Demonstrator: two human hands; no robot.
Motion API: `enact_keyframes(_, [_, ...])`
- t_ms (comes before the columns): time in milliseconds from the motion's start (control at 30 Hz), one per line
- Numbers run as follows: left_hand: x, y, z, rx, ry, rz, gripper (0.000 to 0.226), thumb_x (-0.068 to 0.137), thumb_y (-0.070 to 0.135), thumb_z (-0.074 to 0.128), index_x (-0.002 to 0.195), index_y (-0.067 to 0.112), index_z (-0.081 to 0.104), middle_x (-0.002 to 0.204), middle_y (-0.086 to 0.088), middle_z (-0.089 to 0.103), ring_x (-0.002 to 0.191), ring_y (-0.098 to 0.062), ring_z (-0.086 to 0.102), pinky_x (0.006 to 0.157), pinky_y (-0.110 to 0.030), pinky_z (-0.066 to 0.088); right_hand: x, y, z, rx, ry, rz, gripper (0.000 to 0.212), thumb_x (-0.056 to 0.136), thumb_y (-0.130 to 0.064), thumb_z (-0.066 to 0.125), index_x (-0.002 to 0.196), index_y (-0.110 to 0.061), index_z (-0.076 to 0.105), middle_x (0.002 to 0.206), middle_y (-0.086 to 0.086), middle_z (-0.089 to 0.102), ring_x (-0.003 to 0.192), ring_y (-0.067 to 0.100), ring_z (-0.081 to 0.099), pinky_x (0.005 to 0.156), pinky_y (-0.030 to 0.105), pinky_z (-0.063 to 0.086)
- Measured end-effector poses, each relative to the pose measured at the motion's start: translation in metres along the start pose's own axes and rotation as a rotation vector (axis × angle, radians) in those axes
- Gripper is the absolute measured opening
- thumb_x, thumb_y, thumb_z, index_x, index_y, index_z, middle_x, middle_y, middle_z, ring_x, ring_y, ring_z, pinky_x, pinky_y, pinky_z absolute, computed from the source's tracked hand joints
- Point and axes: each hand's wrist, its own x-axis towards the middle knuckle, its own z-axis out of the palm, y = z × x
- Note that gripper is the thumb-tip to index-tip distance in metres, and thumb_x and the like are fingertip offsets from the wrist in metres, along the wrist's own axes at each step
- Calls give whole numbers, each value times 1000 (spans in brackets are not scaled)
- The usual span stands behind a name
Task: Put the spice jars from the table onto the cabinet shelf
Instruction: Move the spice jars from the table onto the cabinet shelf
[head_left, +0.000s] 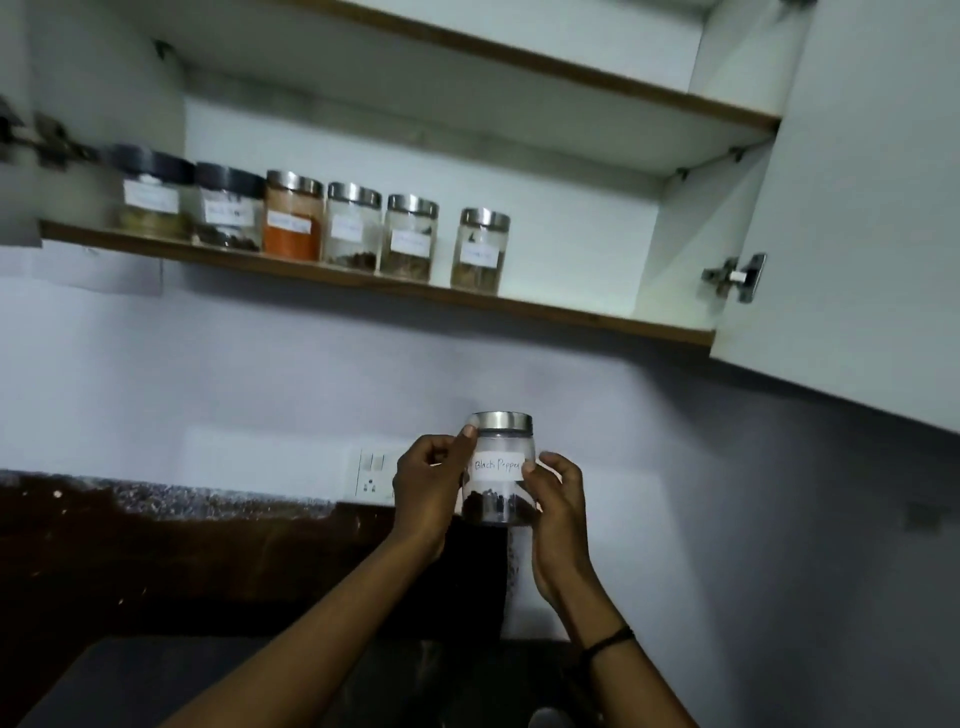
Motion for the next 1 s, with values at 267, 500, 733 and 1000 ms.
enact_keyframes(267, [38, 106, 34, 96, -79, 408, 14, 94, 31, 62, 102, 29, 73, 92, 11, 74, 84, -1, 69, 65, -12, 53, 55, -94, 39, -211, 84, -458, 17, 91, -32, 66, 105, -26, 59, 104, -6, 67, 94, 6, 66, 73, 21, 56])
enact_keyframes(500, [83, 166, 79, 113, -101, 532, 29, 90, 15, 60, 116, 22, 70, 101, 13, 71, 93, -3, 67, 84, -33, 58, 114, -157, 63, -361, 254, -653, 13, 94, -28, 58, 100, -16, 59, 92, -7, 63, 76, -9, 57, 59, 5, 42])
enact_keyframes(733, [134, 178, 109, 325, -136, 481, 40, 83, 2, 51, 115, 17, 71, 107, 0, 74, 99, -18, 68, 87, -37, 57, 178, -170, 66, -697, 203, -550, 36, 91, -12, 54, 127, -9, 50, 130, 9, 49, 108, 23, 57, 84, 27, 47])
enact_keyframes(1000, [182, 160, 125, 561, -282, 373, 41, 80, 1, 56, 119, 5, 65, 119, -15, 69, 111, -31, 63, 92, -43, 54, 223, -153, 58, -990, 28, -400, 30, 85, 3, 49, 114, -3, 53, 117, 18, 62, 102, 31, 58, 76, 29, 42])
